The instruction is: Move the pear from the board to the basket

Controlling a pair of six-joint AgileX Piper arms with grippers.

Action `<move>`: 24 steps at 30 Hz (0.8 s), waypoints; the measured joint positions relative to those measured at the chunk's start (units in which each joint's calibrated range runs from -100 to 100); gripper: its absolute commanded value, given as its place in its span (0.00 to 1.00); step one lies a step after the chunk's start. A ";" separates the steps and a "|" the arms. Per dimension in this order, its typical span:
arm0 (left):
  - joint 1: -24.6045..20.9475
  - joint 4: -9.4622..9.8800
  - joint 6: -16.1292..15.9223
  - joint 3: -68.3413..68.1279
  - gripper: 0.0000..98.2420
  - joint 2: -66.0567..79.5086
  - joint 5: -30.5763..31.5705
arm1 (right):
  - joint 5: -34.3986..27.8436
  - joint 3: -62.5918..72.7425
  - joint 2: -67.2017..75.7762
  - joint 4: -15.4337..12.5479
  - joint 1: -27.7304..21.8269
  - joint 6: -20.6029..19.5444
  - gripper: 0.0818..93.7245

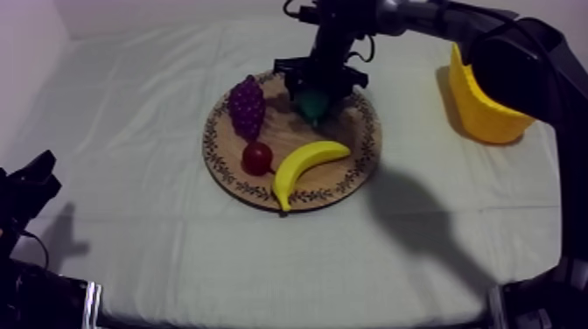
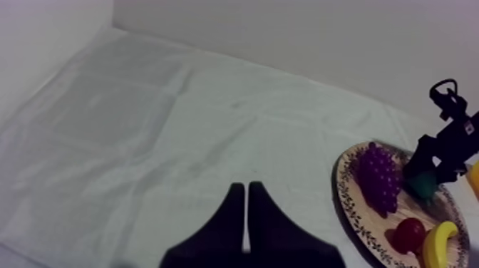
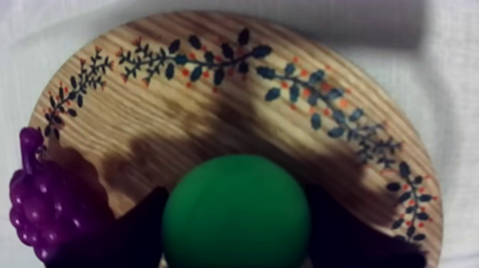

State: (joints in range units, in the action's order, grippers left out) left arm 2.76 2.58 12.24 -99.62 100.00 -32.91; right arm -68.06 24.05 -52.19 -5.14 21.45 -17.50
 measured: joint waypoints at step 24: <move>0.00 0.00 0.00 0.00 0.00 0.00 0.00 | -1.94 -20.00 32.05 0.69 -6.08 5.72 0.30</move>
State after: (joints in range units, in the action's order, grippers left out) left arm 2.76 2.58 12.24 -99.62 100.00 -32.91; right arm -70.01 4.05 -20.14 -4.46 15.37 -11.78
